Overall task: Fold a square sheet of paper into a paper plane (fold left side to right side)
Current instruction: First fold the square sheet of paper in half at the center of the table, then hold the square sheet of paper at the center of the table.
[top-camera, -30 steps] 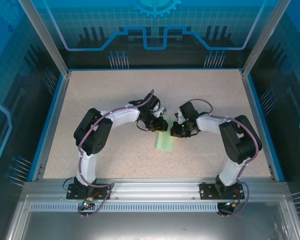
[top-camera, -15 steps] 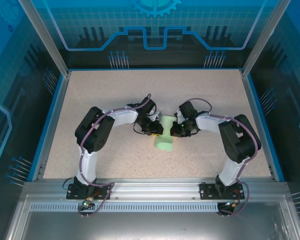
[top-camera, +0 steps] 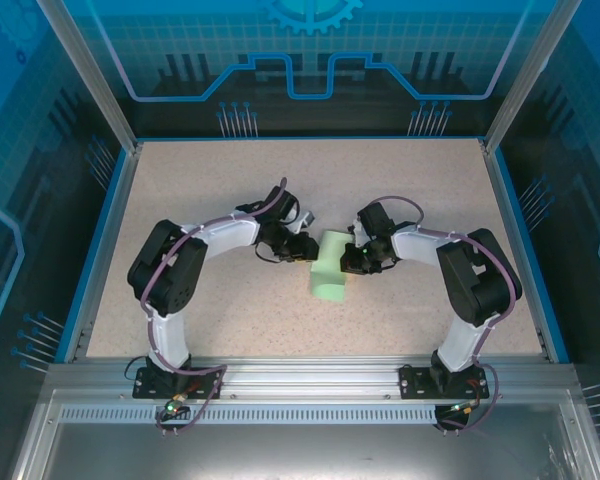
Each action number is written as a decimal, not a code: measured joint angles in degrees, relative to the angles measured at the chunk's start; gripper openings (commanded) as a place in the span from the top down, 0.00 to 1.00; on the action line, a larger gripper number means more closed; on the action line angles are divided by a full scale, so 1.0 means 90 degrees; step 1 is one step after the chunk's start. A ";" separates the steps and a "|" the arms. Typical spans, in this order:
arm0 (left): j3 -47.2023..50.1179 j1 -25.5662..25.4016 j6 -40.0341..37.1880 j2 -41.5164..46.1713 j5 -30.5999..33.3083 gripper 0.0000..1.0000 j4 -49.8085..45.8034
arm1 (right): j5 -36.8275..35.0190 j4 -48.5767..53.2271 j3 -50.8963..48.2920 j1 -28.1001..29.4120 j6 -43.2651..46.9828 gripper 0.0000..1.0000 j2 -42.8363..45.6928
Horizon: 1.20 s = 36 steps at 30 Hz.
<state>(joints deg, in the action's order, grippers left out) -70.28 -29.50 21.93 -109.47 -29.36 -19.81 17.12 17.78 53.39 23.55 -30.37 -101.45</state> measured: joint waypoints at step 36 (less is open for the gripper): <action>0.0000 -0.0393 0.0068 -0.0758 -0.0104 0.72 0.0432 | 0.0755 -0.0415 0.0782 -0.0330 -0.0002 1.00 -0.0063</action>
<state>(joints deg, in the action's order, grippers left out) -70.28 -33.04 22.55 -116.29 -30.30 -15.92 23.92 14.04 60.42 20.58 -30.39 -102.02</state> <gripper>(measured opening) 0.281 0.044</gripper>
